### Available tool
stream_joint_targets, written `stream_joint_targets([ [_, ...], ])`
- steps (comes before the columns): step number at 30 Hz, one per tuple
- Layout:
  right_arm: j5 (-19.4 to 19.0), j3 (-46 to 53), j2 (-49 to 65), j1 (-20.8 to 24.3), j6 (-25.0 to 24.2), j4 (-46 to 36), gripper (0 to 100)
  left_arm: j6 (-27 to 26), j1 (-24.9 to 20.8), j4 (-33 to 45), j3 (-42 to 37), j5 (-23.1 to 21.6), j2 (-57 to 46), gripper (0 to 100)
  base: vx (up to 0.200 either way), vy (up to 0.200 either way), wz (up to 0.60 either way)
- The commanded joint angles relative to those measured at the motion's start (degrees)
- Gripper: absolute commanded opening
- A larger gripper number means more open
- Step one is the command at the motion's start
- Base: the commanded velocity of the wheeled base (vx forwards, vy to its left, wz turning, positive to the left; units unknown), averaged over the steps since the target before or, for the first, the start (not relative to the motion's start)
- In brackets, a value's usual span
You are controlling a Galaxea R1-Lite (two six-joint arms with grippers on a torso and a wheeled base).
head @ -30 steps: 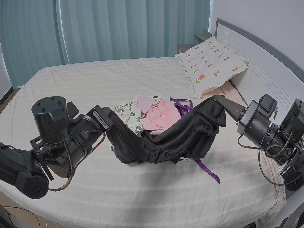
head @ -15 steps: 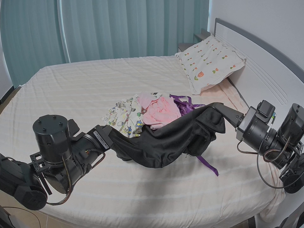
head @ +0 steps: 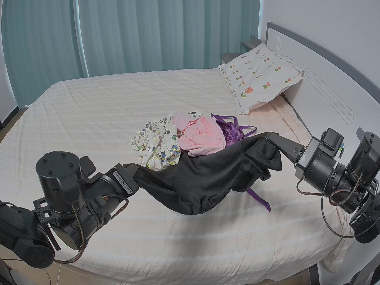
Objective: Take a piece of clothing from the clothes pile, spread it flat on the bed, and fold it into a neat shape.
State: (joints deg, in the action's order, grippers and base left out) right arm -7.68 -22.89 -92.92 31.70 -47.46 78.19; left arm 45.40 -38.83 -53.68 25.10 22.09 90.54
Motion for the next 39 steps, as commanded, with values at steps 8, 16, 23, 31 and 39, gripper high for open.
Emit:
stream_joint_targets([
  [8,0.2,-0.1,0.3,0.1,0.3,0.0,0,-0.3,0.3,0.1,-1.2,0.1,-2.5,0,0.000,0.200,0.00],
  [16,0.3,-0.3,1.2,0.0,3.2,-0.5,0,-0.4,0.6,0.3,-0.9,1.1,-4.5,0,0.000,0.200,0.00],
  [23,0.6,-0.4,1.0,-0.3,4.5,-0.5,0,-0.9,1.1,0.3,-0.7,1.1,-5.4,0,0.000,0.200,0.00],
  [31,0.6,-0.7,1.1,-0.3,4.6,-0.7,0,-0.9,1.3,0.3,-0.6,1.1,-5.7,0,0.000,0.200,0.00],
  [39,3.5,-2.9,1.0,0.1,5.2,-2.3,0,-0.9,1.3,0.3,-0.8,1.1,-6.8,0,0.000,0.200,0.00],
])
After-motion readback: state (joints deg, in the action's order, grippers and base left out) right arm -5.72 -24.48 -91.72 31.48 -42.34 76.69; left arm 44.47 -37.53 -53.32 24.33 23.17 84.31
